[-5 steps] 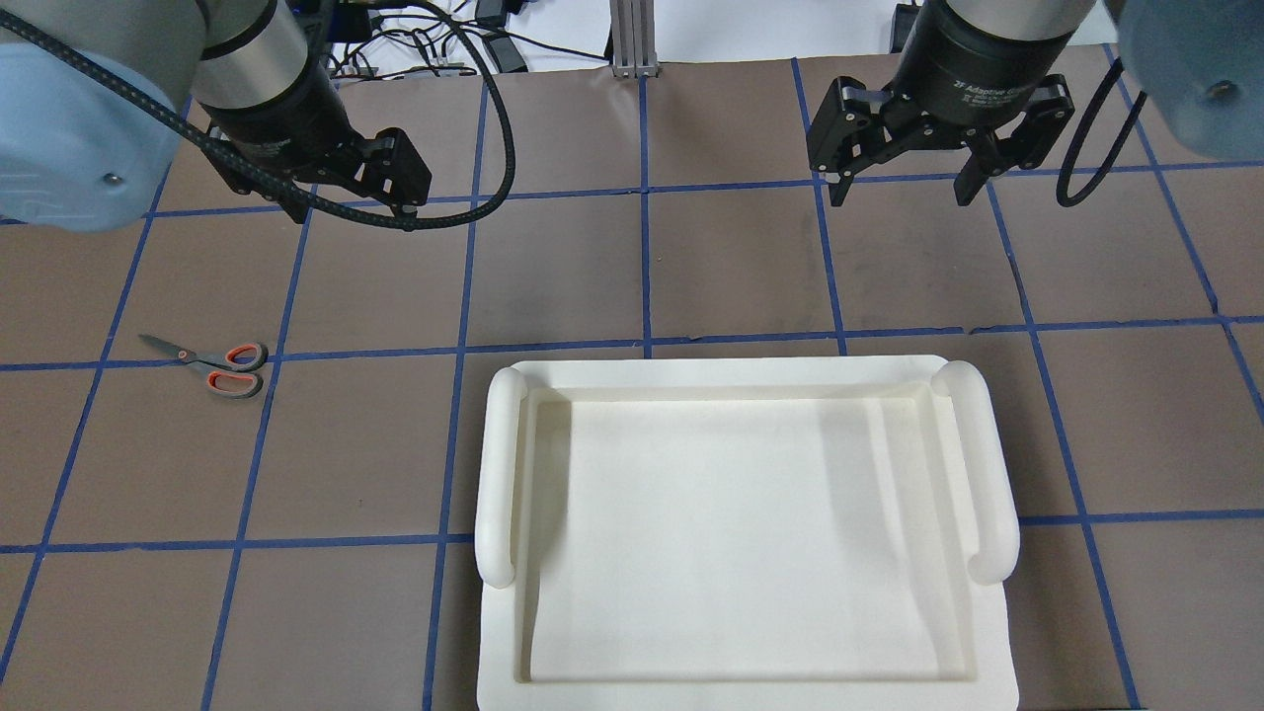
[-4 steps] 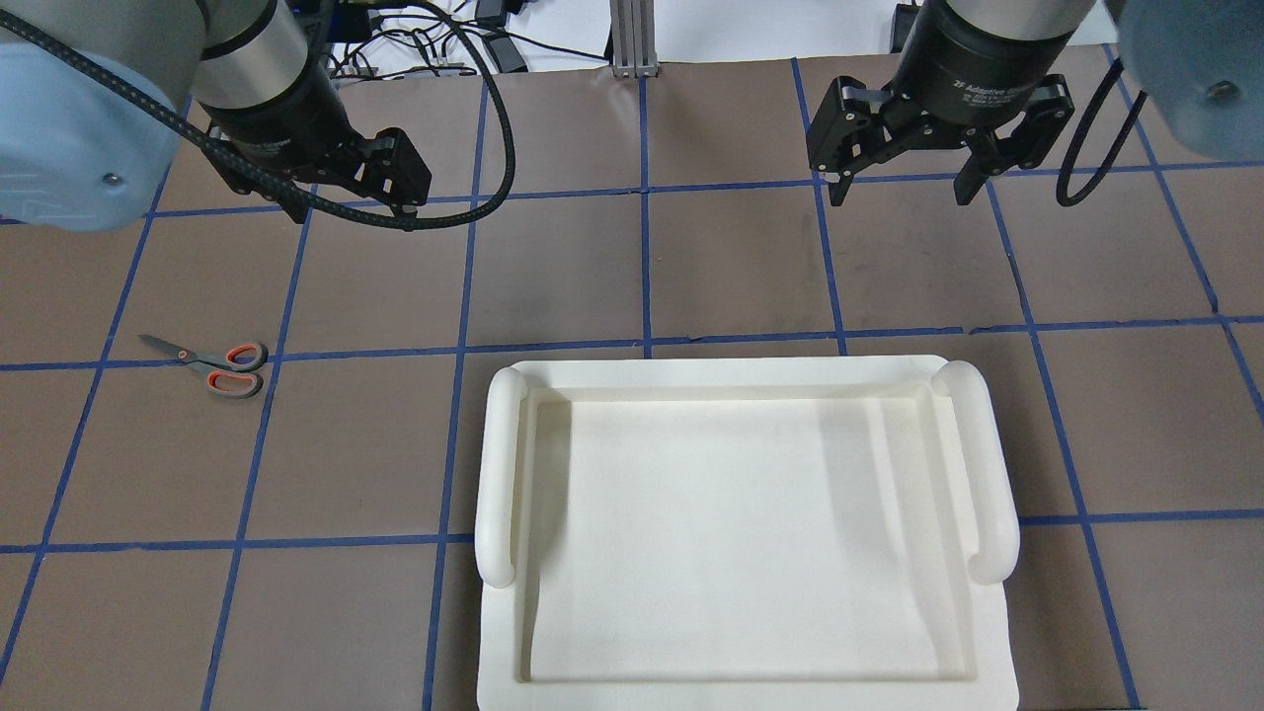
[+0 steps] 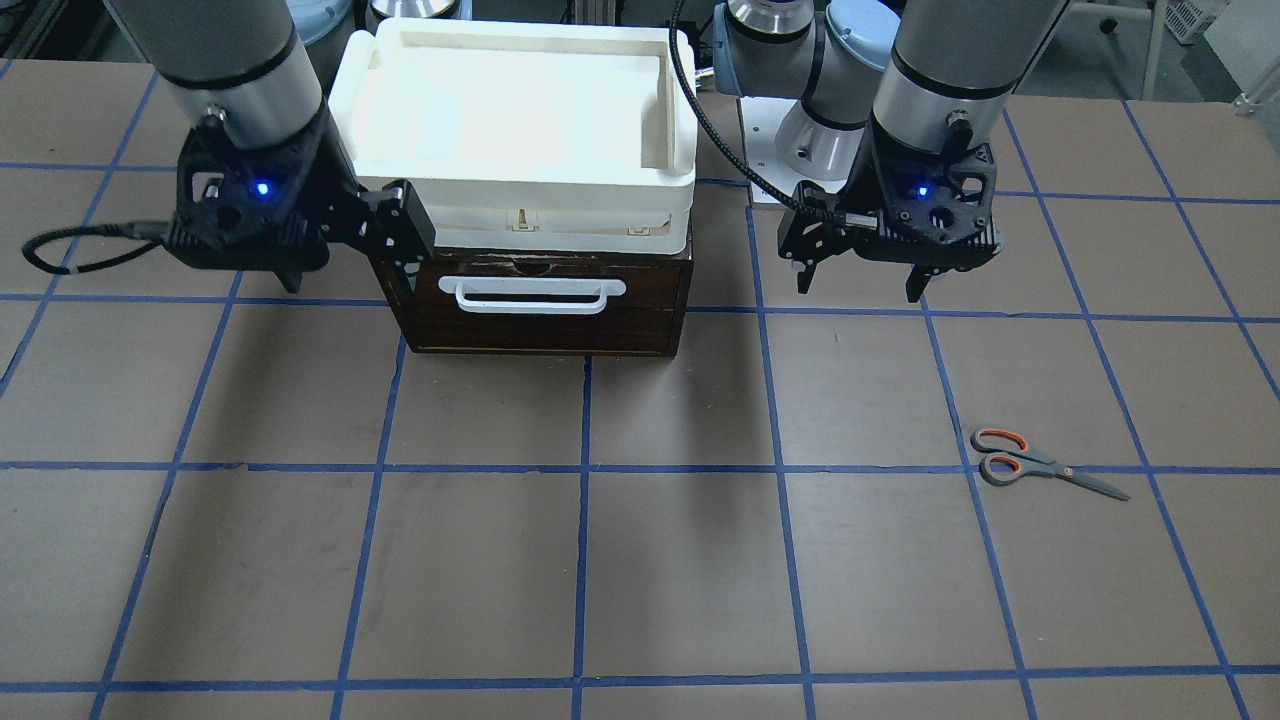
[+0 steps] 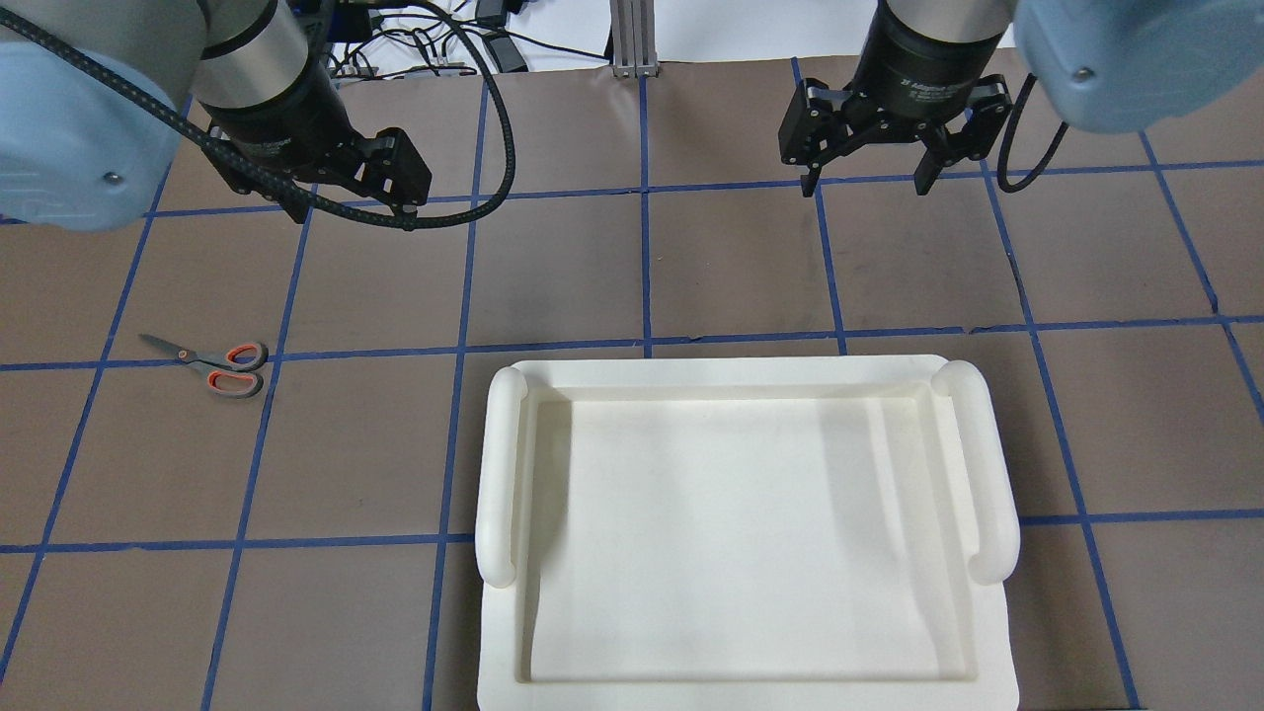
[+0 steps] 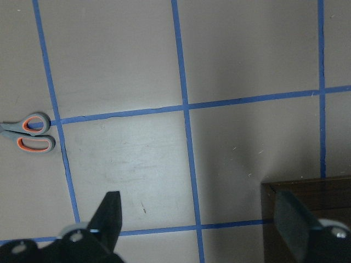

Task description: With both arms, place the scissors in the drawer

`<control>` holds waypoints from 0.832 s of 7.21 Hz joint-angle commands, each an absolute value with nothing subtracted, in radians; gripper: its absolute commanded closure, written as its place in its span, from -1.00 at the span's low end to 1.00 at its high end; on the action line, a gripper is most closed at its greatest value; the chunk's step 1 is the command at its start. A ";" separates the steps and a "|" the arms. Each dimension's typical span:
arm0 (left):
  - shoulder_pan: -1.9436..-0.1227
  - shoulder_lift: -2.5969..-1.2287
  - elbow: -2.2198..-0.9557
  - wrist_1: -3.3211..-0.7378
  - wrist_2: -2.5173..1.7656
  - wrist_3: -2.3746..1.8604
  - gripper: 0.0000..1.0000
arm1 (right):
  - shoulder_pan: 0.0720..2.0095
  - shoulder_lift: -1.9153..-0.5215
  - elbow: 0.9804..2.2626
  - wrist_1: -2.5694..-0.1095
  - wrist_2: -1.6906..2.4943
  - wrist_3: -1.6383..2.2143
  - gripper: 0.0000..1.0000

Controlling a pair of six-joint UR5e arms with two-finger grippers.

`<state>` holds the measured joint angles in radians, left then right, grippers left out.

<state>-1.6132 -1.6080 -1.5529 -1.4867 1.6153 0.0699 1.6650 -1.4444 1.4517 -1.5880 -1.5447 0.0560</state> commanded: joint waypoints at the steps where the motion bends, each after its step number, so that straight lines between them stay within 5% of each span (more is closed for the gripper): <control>1: -1.567 -1.612 -1.562 -1.483 1.614 0.261 -1.00 | 1.675 -1.356 1.433 -1.600 -1.542 -0.256 -1.00; 6: -1.266 -1.676 -1.772 -1.208 1.609 0.981 -0.99 | 1.753 -1.218 1.399 -1.534 -1.440 -0.981 -1.00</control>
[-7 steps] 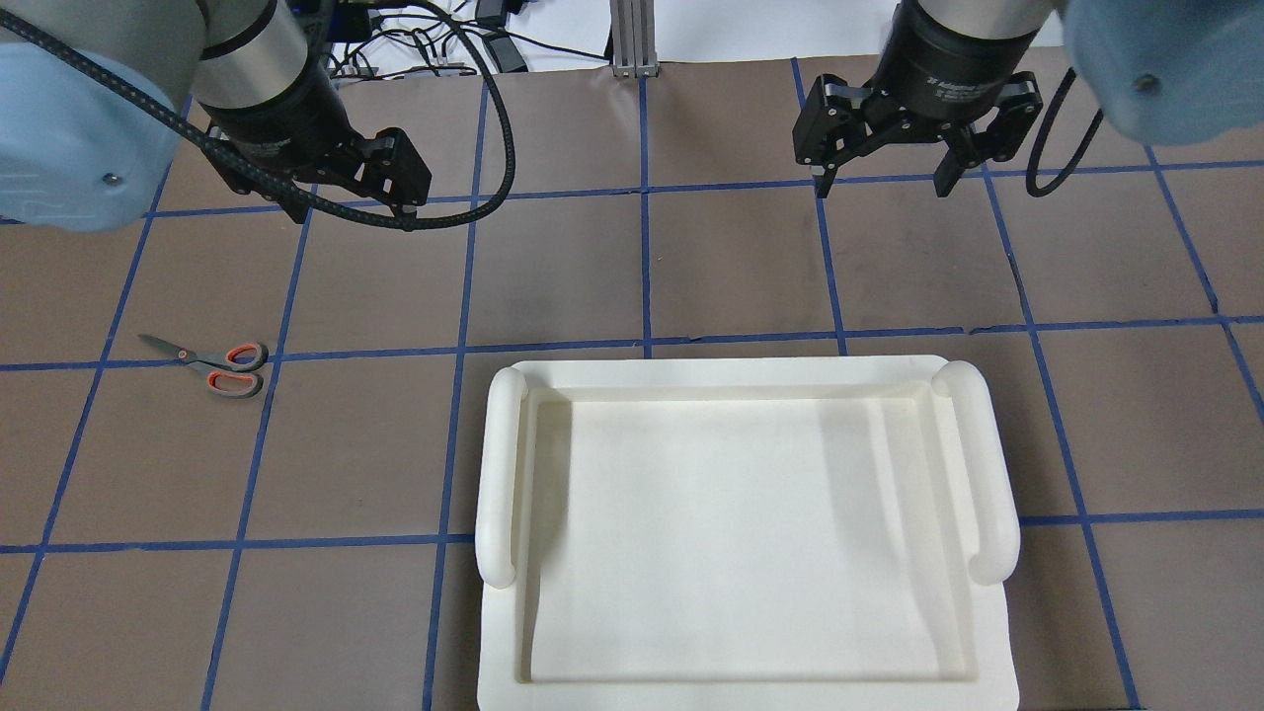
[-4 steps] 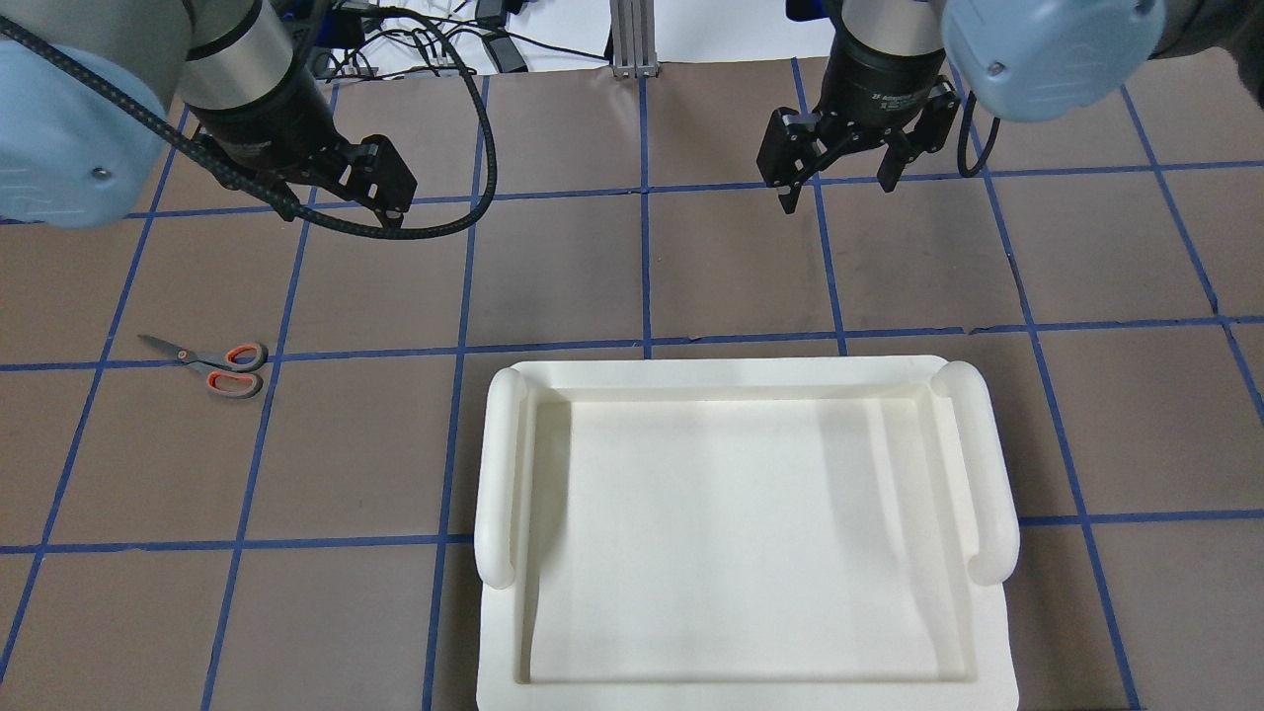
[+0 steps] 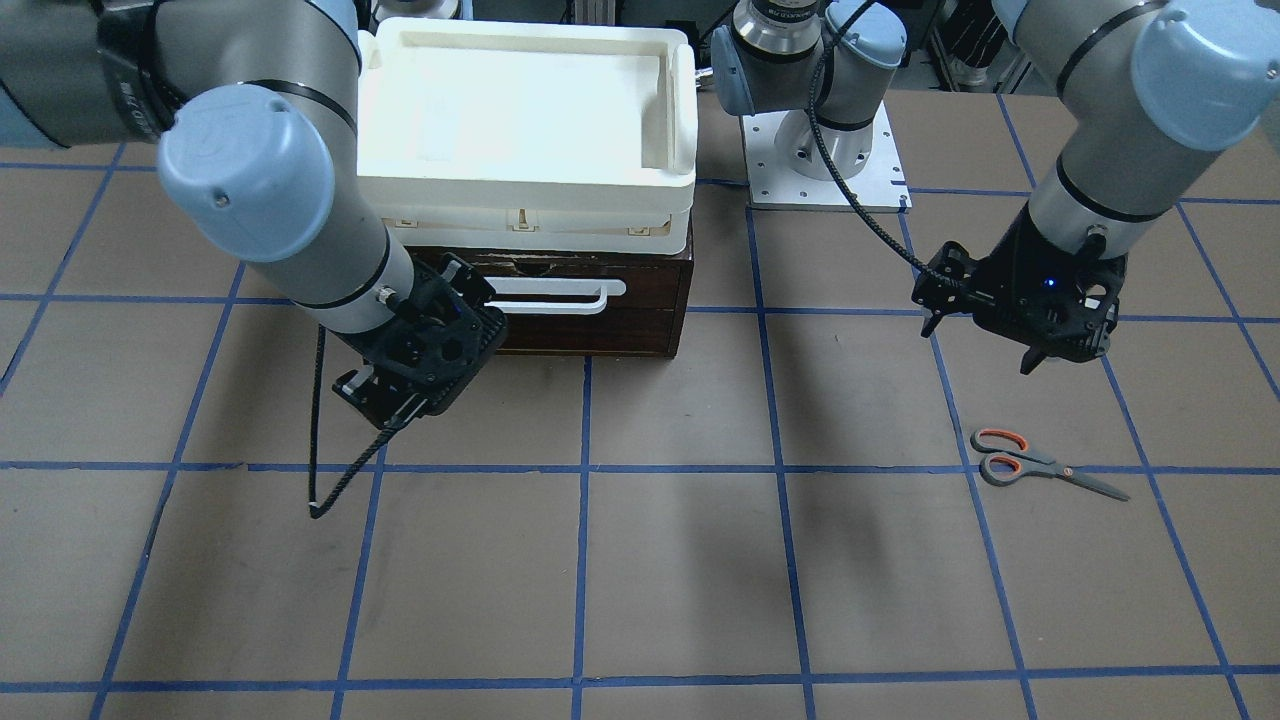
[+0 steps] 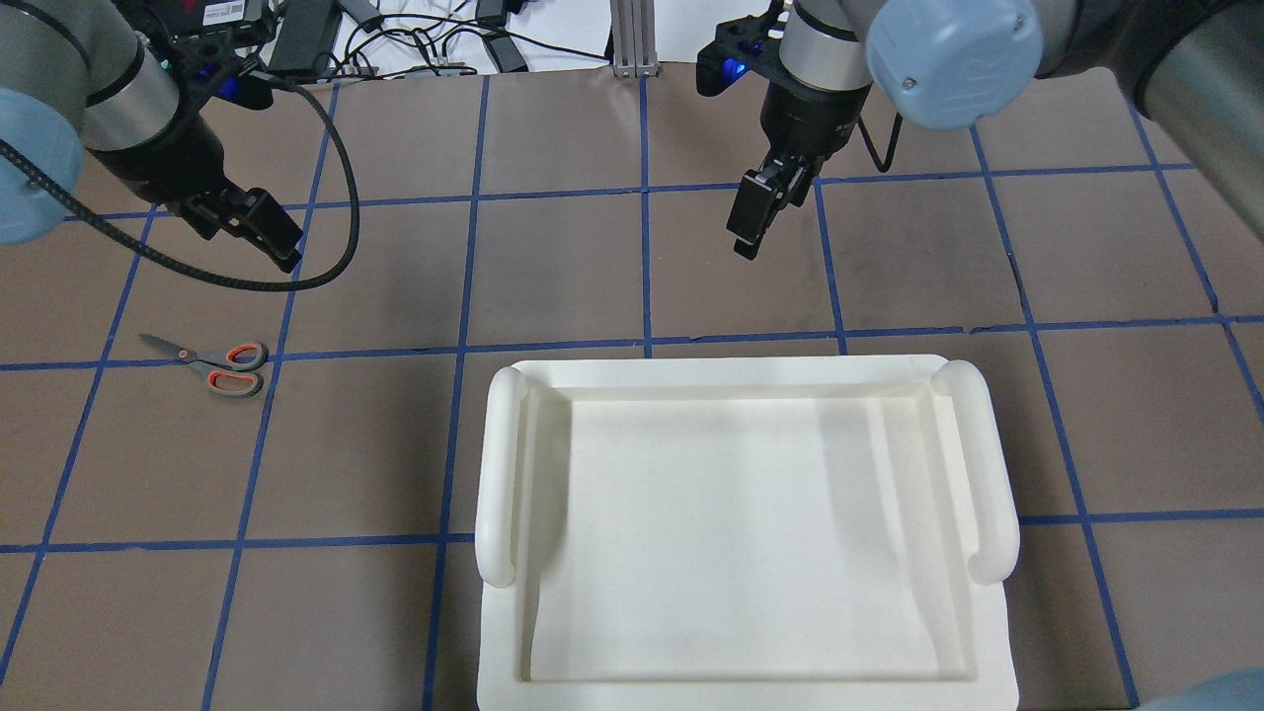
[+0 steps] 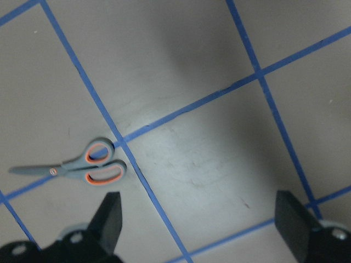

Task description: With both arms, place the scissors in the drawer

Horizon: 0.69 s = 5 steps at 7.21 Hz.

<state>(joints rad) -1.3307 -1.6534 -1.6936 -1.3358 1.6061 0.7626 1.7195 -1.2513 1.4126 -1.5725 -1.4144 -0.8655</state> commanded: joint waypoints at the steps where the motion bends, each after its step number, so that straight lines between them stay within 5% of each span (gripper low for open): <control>1: -1.203 -1.699 -1.811 -1.174 1.603 1.140 -1.00 | 1.788 -1.194 1.391 -1.487 -1.460 -1.049 -1.00; 5: -1.070 -1.808 -1.815 -1.172 1.657 1.863 -1.00 | 1.827 -1.149 1.399 -1.444 -1.453 -1.266 -0.98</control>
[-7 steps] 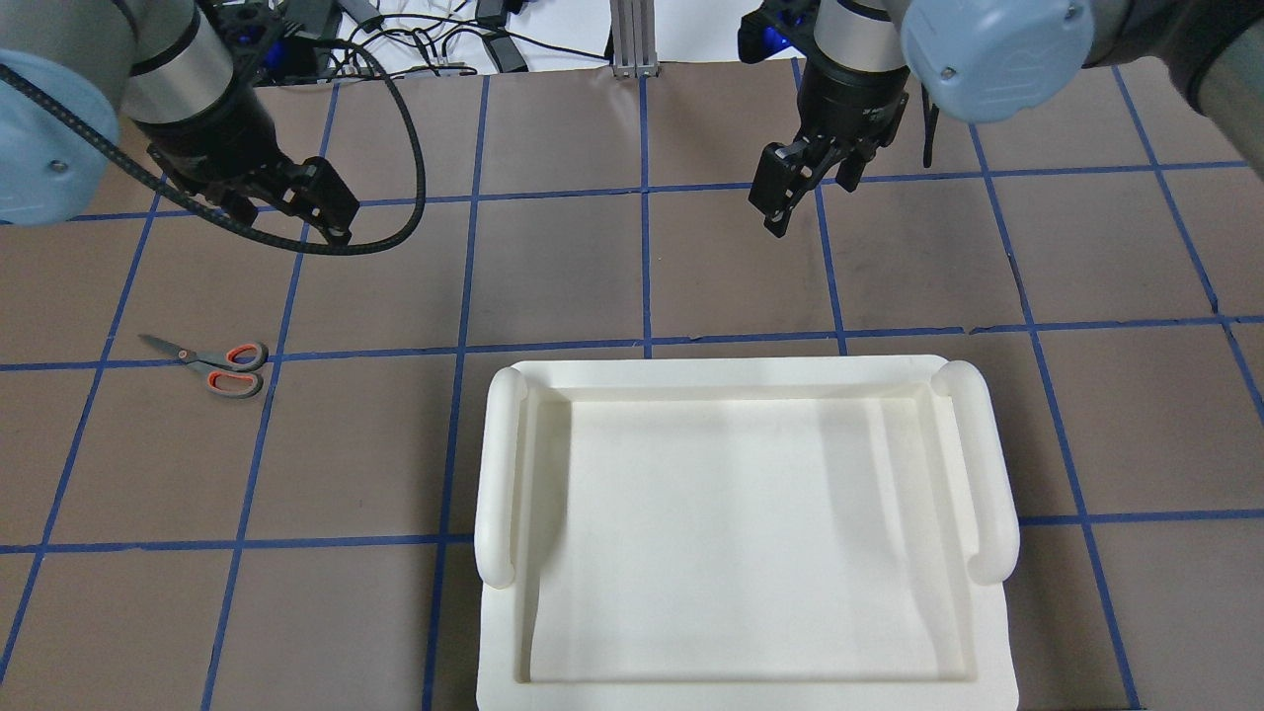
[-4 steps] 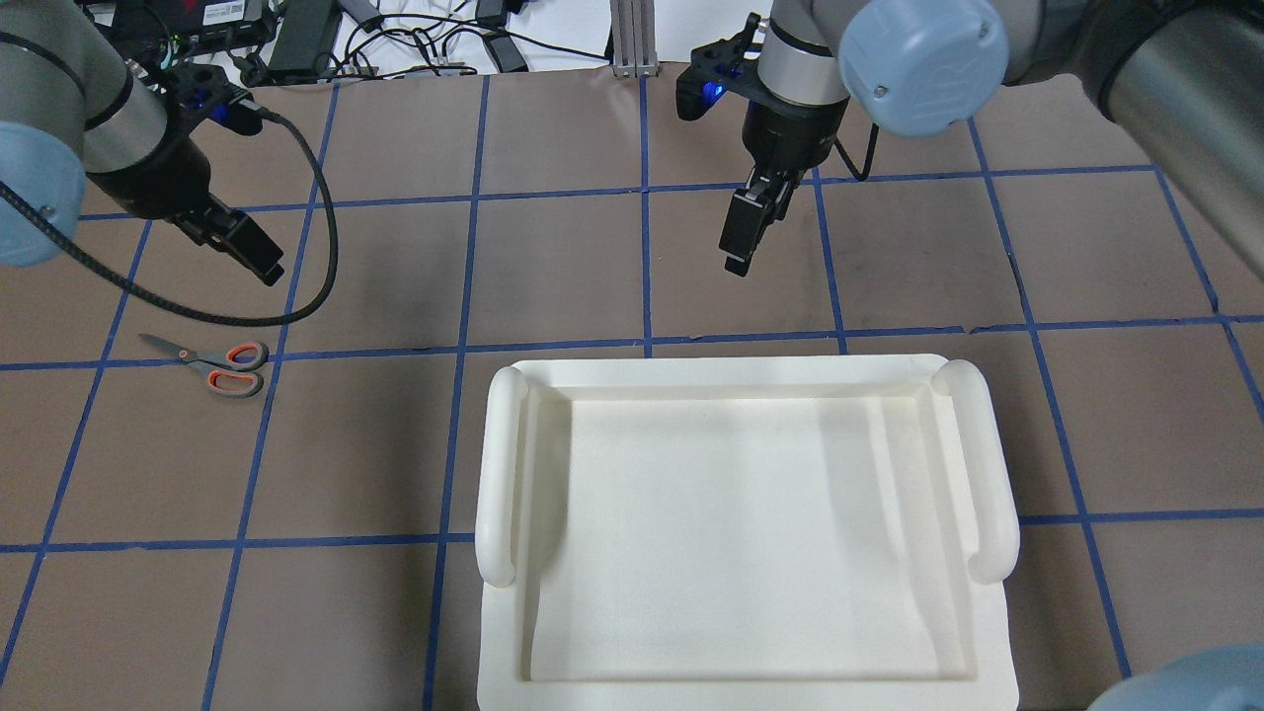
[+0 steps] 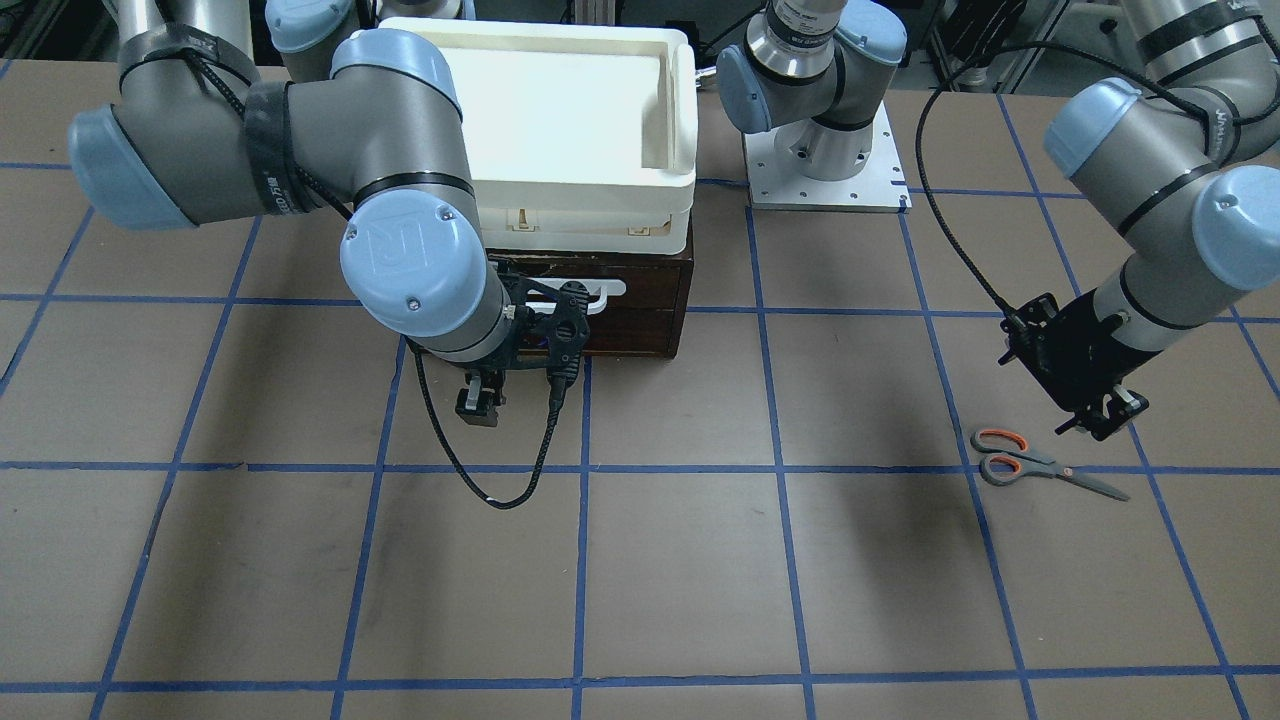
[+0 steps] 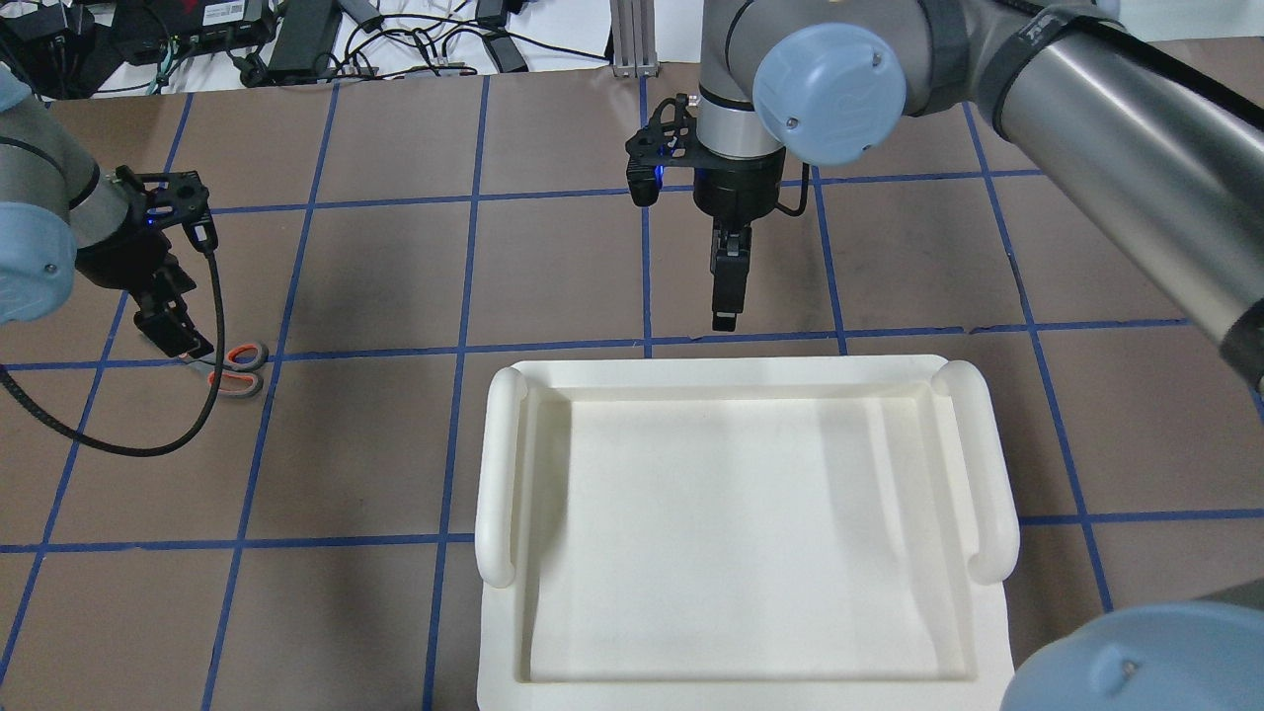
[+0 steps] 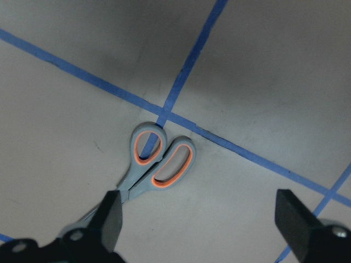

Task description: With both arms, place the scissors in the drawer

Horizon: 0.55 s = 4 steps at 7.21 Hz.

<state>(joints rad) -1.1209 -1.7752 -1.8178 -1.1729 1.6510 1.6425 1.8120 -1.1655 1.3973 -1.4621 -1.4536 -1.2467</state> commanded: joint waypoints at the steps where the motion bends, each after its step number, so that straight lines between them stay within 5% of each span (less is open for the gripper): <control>1: -1.043 -1.843 -1.815 -1.158 1.657 2.020 -1.00 | 1.854 -1.138 1.397 -1.445 -1.463 -1.266 -0.97; 4: -1.037 -1.946 -1.819 -0.955 1.713 2.207 -1.00 | 1.864 -1.127 1.402 -1.444 -1.529 -1.331 -0.93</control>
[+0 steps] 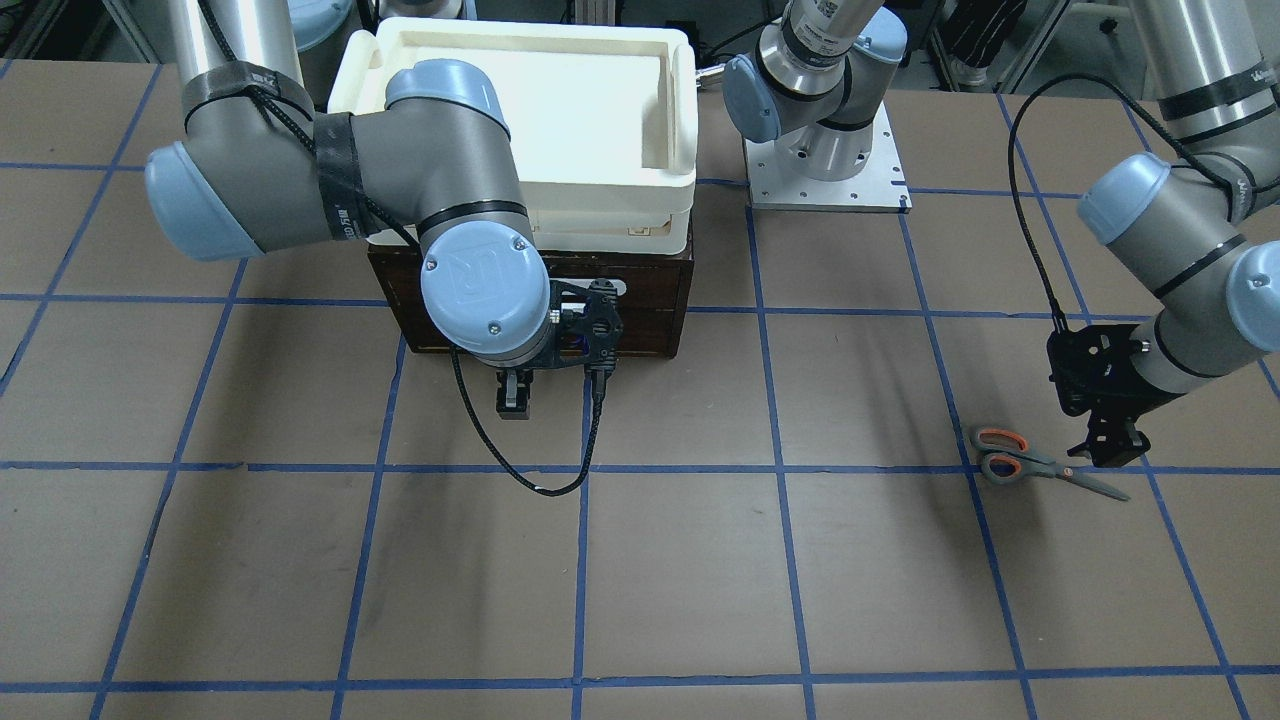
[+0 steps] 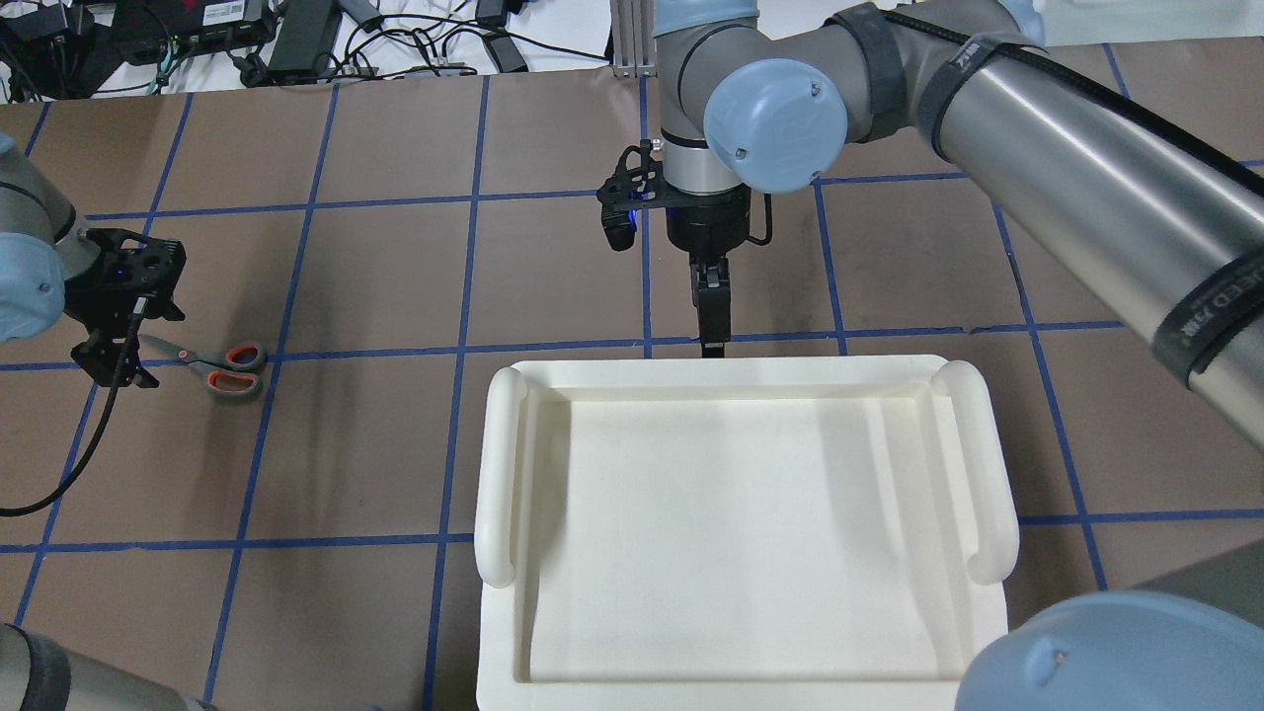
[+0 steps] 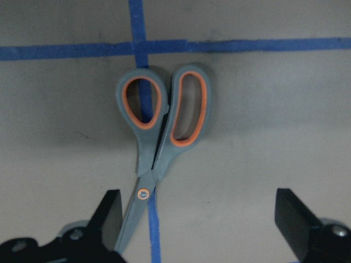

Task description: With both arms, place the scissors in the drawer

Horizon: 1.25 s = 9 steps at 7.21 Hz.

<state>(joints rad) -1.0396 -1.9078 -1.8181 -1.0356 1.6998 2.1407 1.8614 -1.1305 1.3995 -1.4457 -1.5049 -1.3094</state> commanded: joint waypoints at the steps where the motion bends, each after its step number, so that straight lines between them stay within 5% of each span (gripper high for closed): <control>1: -1.034 -1.965 -1.819 -0.931 1.712 2.244 -1.00 | 1.864 -1.126 1.404 -1.440 -1.526 -1.331 -0.93; 9: -0.971 -2.040 -1.833 -0.908 1.551 2.327 -0.88 | 1.862 -1.126 1.443 -1.407 -1.516 -1.325 -0.92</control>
